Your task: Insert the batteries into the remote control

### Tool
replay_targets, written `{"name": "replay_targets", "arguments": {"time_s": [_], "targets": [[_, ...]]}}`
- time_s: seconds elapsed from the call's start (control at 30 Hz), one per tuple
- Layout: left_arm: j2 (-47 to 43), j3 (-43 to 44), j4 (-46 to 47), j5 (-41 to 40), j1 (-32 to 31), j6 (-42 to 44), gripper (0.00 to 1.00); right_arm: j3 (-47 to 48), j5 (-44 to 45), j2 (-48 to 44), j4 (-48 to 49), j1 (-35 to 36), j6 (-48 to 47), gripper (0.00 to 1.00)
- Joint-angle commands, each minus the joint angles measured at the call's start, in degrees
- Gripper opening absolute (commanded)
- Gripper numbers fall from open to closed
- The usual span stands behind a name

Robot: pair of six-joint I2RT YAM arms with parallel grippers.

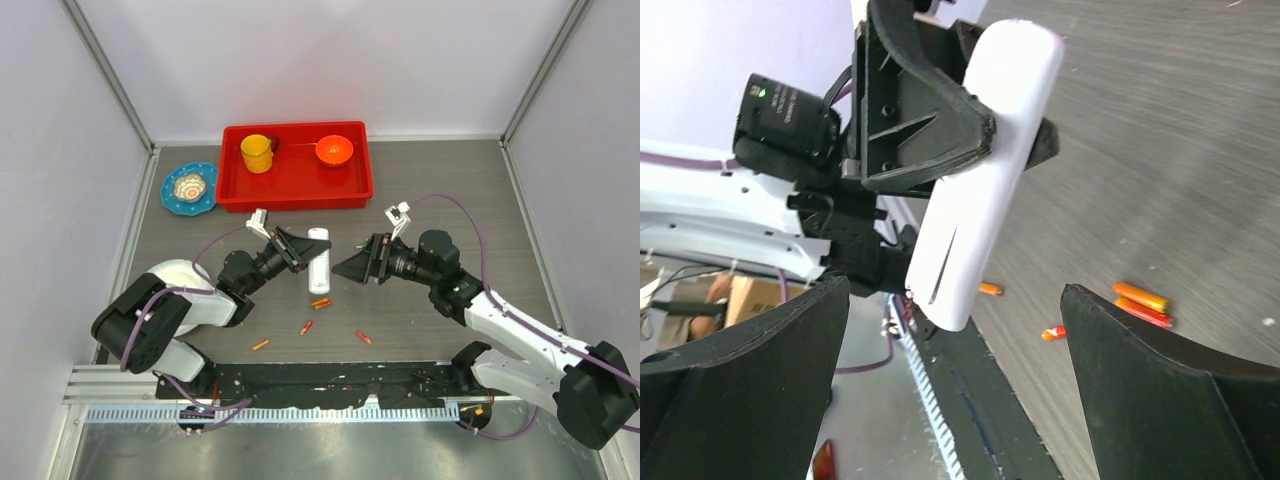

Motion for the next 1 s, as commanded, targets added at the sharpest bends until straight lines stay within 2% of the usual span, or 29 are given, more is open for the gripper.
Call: {"name": "replay_targets", "arguments": {"time_s": [0.0, 0.17, 0.37, 0.8, 0.97], "targets": [[-0.58, 2.99, 14.71, 4.04, 0.33, -1.39, 0.0, -1.8, -7.73, 2.38, 16.29, -0.29, 6.06, 0.92], [-0.23, 3.61, 14.71, 4.04, 0.41, -1.39, 0.0, -2.16, -9.59, 5.28, 18.43, -0.11, 6.69, 0.92], [0.13, 4.13, 14.71, 4.04, 0.33, -1.39, 0.0, -0.75, -10.03, 7.4, 15.27, 0.33, 4.23, 0.92], [0.22, 4.4, 14.71, 4.75, 0.41, -1.65, 0.0, 1.36, -10.03, 11.88, 16.49, 2.17, 3.96, 0.85], [0.04, 4.31, 14.71, 5.1, 0.33, -1.74, 0.0, 2.5, -9.5, 14.69, 17.29, 3.23, 4.4, 0.79]]}}
